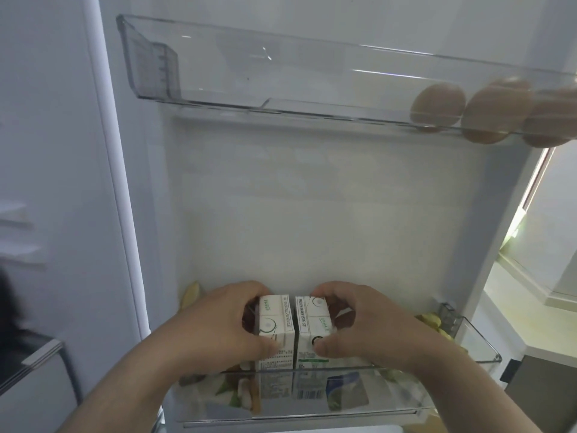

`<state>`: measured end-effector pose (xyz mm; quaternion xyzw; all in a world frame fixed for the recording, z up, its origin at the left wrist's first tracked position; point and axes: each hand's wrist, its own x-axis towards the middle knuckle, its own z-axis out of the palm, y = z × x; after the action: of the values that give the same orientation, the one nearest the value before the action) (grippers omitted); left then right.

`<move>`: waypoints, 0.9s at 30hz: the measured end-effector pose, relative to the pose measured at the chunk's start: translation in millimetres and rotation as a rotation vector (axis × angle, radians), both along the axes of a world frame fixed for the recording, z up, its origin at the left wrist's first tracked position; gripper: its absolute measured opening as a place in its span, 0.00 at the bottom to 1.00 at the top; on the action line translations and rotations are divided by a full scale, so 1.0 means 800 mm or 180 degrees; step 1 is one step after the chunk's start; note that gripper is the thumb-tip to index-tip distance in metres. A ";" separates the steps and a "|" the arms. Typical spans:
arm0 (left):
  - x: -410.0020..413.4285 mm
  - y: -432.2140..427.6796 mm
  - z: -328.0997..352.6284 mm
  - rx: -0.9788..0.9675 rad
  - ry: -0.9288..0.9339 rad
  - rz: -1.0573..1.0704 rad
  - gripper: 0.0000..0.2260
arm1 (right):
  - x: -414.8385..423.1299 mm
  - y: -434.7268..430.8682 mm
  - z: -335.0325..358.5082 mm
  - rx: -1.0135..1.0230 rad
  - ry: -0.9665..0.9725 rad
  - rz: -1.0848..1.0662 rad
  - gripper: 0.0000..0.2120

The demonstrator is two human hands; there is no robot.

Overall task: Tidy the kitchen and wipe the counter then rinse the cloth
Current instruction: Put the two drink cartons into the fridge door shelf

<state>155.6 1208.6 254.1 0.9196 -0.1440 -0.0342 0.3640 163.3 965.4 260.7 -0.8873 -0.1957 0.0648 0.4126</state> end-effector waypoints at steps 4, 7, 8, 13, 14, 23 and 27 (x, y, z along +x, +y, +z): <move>0.002 0.002 -0.001 0.0025 0.0011 0.0027 0.21 | 0.002 -0.001 0.001 0.0008 0.0047 -0.0018 0.19; 0.000 0.001 0.002 0.0139 -0.0081 0.0033 0.18 | 0.001 -0.001 0.004 -0.0032 0.0116 0.0006 0.19; -0.001 0.000 0.003 0.0150 -0.0096 0.0016 0.18 | 0.001 -0.001 0.004 -0.0058 0.0133 0.0020 0.19; -0.003 -0.001 0.004 0.0187 -0.0218 -0.0087 0.18 | -0.001 -0.001 0.005 -0.0019 0.0129 0.0054 0.20; -0.004 -0.002 0.004 0.0176 -0.0229 -0.0114 0.17 | -0.001 -0.002 0.005 0.0003 0.0122 0.0053 0.20; -0.005 -0.001 0.003 0.0098 -0.0259 0.0046 0.32 | 0.000 -0.005 0.000 0.0036 0.0100 -0.0125 0.42; -0.011 0.004 0.012 -0.0386 -0.0349 0.0168 0.42 | -0.004 -0.007 0.004 0.0618 -0.0010 -0.0230 0.31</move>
<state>147.1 1211.8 264.1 0.8998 -0.1413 0.0346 0.4114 160.4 959.7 263.6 -0.8497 -0.1696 0.0292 0.4984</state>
